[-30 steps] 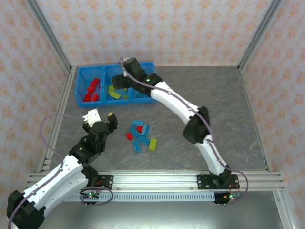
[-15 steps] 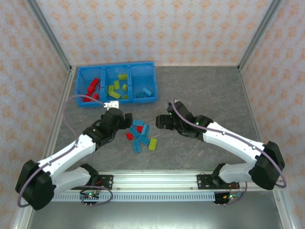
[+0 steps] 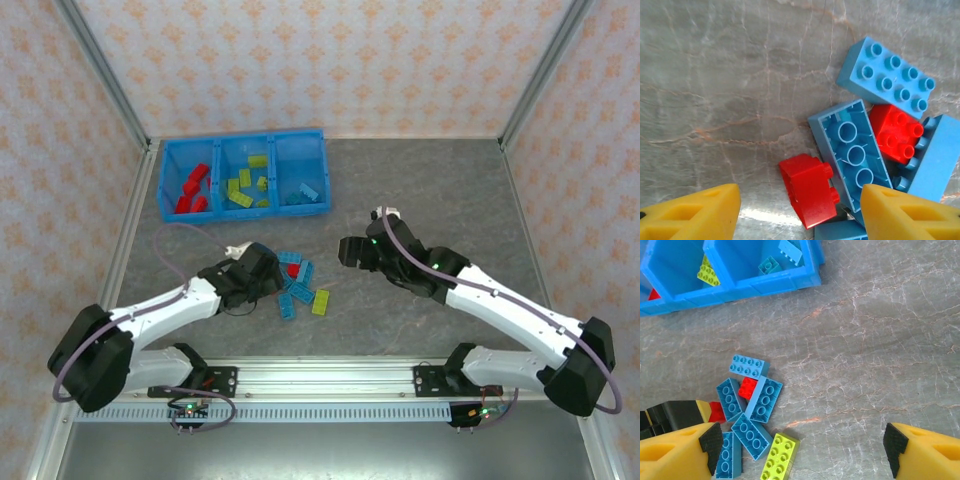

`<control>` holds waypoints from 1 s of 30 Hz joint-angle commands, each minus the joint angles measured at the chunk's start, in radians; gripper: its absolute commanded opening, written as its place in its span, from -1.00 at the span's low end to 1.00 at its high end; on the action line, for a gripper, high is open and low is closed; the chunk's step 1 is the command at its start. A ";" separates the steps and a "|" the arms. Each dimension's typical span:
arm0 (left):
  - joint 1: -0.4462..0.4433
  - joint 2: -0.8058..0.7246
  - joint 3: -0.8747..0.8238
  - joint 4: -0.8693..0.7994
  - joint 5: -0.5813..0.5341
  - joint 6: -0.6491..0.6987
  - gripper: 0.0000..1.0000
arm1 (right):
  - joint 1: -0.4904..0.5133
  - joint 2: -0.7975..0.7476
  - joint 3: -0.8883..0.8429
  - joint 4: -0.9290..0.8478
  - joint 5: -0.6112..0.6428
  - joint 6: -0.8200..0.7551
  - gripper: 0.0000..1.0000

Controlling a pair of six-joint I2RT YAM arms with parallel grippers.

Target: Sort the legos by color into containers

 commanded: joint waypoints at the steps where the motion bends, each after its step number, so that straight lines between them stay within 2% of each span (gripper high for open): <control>1: -0.021 0.053 0.028 0.006 0.011 -0.036 0.22 | 0.005 0.005 0.014 -0.012 0.029 0.009 0.71; 5: -0.027 0.104 0.016 0.016 -0.036 -0.033 0.09 | 0.005 -0.001 -0.008 0.002 0.016 0.035 0.70; 8: -0.027 0.123 0.018 0.014 -0.028 -0.037 -0.12 | 0.005 0.002 -0.006 0.000 0.013 0.040 0.69; 14: -0.028 0.073 -0.020 0.003 -0.055 -0.059 -0.43 | 0.006 0.030 0.007 0.009 -0.008 0.043 0.70; 16: -0.029 0.039 -0.018 -0.026 -0.073 -0.056 -0.56 | 0.007 0.047 0.012 0.029 -0.072 0.022 0.70; 19: -0.027 -0.044 0.005 -0.087 -0.108 -0.035 -0.71 | 0.008 0.107 0.014 0.080 -0.231 -0.027 0.70; 22: -0.020 -0.142 0.049 -0.147 -0.184 -0.002 -0.73 | 0.014 0.181 0.020 0.115 -0.387 -0.047 0.69; 25: 0.049 -0.194 0.114 -0.178 -0.224 0.066 -0.74 | 0.035 0.220 0.018 0.170 -0.443 -0.032 0.68; 30: 0.299 -0.164 0.241 -0.132 -0.211 0.185 -0.75 | 0.038 0.221 0.006 0.214 -0.397 0.005 0.69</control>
